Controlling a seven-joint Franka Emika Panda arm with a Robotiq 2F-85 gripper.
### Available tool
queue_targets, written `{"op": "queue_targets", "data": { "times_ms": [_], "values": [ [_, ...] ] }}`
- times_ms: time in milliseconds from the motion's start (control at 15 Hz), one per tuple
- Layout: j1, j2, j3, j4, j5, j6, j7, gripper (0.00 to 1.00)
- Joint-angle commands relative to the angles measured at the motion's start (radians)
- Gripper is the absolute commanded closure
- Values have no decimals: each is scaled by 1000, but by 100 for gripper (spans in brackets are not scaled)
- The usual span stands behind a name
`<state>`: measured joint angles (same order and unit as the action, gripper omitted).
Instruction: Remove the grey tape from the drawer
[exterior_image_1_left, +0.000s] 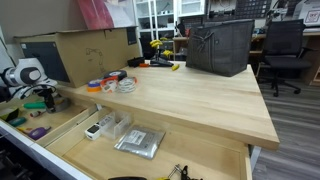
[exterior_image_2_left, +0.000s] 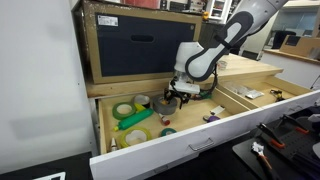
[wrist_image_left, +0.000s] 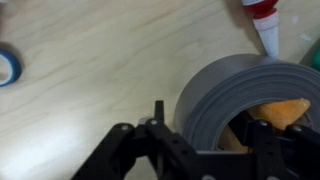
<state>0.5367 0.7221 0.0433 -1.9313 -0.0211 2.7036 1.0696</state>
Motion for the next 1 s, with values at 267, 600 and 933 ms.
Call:
{"op": "queue_targets", "data": {
  "times_ms": [267, 600, 933],
  "values": [
    [55, -15, -42, -19, -11, -19, 21, 88],
    [43, -77, -19, -90, -12, -16, -22, 88],
    [36, -197, -2, -235, -20, 13, -58, 88]
  ]
}}
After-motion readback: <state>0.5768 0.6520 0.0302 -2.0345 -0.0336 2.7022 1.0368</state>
